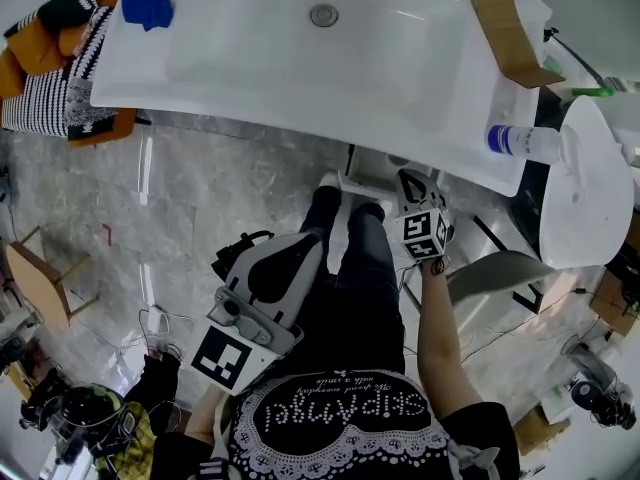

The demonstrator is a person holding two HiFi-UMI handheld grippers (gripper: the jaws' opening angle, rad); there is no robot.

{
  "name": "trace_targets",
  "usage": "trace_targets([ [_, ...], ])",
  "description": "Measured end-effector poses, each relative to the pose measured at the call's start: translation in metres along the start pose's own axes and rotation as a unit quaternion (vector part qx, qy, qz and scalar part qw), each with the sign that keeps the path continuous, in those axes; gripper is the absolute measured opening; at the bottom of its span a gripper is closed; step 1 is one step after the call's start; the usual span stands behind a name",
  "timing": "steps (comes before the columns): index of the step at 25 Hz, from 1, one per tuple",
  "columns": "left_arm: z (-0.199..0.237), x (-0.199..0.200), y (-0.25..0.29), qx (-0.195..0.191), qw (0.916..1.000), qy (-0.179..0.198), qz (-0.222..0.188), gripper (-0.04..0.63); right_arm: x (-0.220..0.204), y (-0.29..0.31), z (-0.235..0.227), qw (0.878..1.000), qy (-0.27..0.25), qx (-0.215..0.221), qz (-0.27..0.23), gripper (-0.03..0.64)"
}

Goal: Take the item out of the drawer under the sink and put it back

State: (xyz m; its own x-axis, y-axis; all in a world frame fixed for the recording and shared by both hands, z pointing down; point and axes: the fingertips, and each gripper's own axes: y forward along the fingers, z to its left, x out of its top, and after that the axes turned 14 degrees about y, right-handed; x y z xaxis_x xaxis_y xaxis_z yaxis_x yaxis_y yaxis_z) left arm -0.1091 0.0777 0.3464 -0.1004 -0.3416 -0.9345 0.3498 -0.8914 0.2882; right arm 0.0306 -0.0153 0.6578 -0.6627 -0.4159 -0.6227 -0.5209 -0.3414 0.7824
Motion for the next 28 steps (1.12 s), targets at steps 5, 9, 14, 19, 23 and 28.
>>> trace_targets([
  [5,-0.002,0.011,0.003,-0.012,0.9998,0.009,-0.011,0.005,0.015,-0.027,0.002,0.999,0.014,-0.015,-0.029,0.017],
  [9,-0.006,0.017,0.006,-0.029,0.9992,0.018,-0.02,0.005,0.029,-0.048,0.004,0.998,0.021,-0.027,-0.053,0.017],
  [14,-0.012,0.027,0.008,-0.047,0.9979,0.029,-0.034,0.005,0.046,-0.074,0.003,0.994,0.05,-0.044,-0.089,0.017],
  [19,-0.013,0.034,0.008,-0.063,0.9962,0.046,-0.038,0.005,0.067,-0.098,-0.003,0.986,0.079,-0.063,-0.132,0.017],
  [23,-0.016,0.043,0.009,-0.072,0.9946,0.056,-0.05,0.005,0.088,-0.121,-0.004,0.979,0.09,-0.061,-0.172,0.017],
  [28,-0.018,0.055,0.012,-0.074,0.9926,0.069,-0.068,0.005,0.111,-0.15,-0.013,0.968,0.098,-0.079,-0.219,0.017],
])
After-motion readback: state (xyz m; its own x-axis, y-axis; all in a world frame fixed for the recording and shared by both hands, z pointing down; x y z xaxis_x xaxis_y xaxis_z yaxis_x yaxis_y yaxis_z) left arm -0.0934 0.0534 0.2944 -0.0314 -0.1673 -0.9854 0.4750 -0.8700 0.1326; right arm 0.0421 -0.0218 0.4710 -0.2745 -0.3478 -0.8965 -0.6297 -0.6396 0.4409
